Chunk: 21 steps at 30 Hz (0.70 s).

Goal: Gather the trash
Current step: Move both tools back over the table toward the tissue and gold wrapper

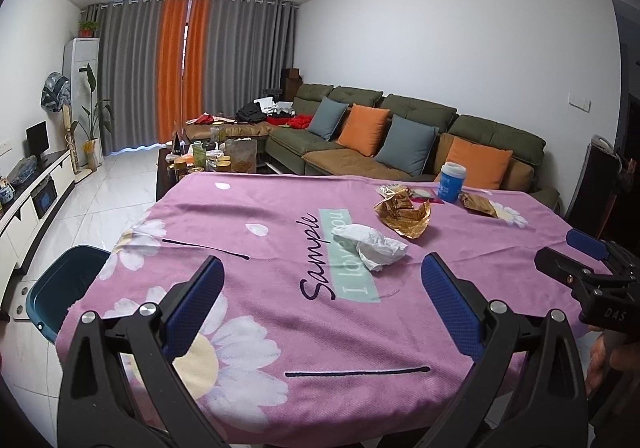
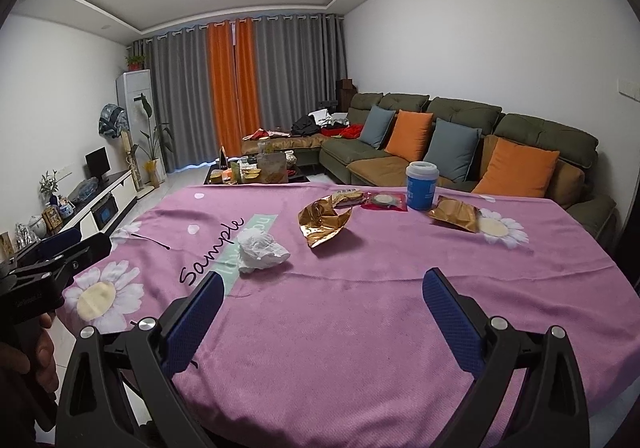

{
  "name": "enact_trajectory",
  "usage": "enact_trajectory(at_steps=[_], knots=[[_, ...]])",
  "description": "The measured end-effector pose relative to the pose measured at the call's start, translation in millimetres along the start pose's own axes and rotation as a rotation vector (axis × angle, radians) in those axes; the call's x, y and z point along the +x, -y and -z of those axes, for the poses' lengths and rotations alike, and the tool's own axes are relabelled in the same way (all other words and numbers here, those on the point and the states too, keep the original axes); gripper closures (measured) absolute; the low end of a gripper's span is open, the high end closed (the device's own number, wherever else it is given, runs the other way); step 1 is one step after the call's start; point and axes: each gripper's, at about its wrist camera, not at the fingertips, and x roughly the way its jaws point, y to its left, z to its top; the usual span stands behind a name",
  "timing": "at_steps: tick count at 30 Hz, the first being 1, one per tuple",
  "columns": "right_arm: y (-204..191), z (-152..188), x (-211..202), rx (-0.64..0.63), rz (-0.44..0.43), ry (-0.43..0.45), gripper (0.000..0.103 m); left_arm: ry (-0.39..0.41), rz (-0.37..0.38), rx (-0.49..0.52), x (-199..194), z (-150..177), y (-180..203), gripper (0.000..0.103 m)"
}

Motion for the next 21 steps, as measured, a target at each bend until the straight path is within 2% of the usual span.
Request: enact_trajectory(at_steps=[21], knots=[[20.4, -43.8, 106.2, 0.001, -0.018, -0.107, 0.007, -0.095, 0.05, 0.031, 113.9, -31.6, 17.4, 0.006]])
